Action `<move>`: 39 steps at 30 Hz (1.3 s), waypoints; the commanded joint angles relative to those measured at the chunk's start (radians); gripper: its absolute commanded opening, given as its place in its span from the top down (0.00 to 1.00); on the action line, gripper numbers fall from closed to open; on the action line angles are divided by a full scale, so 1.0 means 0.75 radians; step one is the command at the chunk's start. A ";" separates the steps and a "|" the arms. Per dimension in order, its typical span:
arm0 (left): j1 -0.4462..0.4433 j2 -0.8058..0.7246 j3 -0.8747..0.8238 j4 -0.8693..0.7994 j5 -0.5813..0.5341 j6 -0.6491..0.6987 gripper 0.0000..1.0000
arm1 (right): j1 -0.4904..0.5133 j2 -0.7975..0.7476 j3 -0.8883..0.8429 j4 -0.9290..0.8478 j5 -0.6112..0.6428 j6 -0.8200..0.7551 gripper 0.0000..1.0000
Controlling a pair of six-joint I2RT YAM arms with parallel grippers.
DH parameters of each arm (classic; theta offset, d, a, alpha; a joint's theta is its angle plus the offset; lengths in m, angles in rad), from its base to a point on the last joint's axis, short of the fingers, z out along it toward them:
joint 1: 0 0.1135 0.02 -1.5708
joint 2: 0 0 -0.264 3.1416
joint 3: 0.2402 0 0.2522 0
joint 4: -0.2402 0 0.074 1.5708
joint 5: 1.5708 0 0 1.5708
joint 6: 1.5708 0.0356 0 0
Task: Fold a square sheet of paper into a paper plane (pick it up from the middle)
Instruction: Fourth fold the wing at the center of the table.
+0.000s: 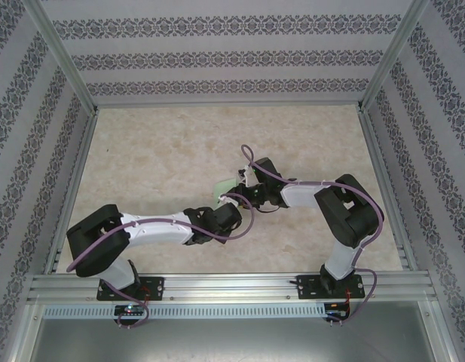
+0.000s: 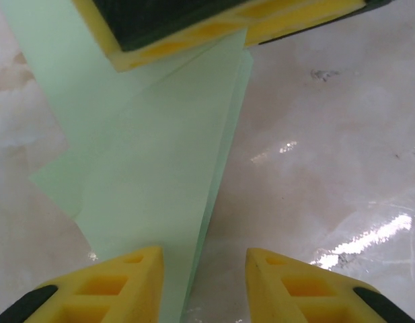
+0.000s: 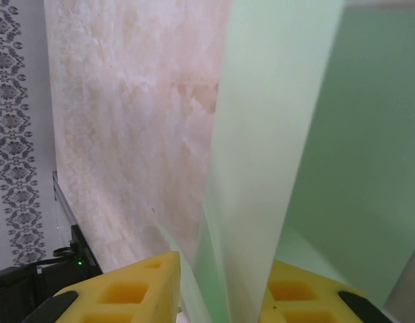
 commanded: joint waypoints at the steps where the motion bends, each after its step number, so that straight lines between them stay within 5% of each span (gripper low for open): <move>1: -0.030 0.031 0.030 -0.034 -0.160 -0.091 0.62 | 0.002 0.018 0.039 0.048 -0.031 0.020 0.71; 8: -0.068 0.071 0.038 -0.069 -0.321 -0.176 0.66 | 0.018 0.010 0.052 0.038 -0.021 0.030 0.71; 20: -0.075 0.105 0.044 -0.029 -0.328 -0.163 0.77 | 0.022 0.022 0.077 0.019 -0.019 0.027 0.71; 32: -0.066 0.053 -0.042 0.096 -0.259 -0.204 0.97 | 0.012 -0.006 0.076 -0.023 0.017 0.013 0.69; 39: -0.021 -0.036 -0.189 0.294 -0.125 -0.239 0.98 | -0.003 -0.092 0.054 -0.075 0.035 -0.015 0.63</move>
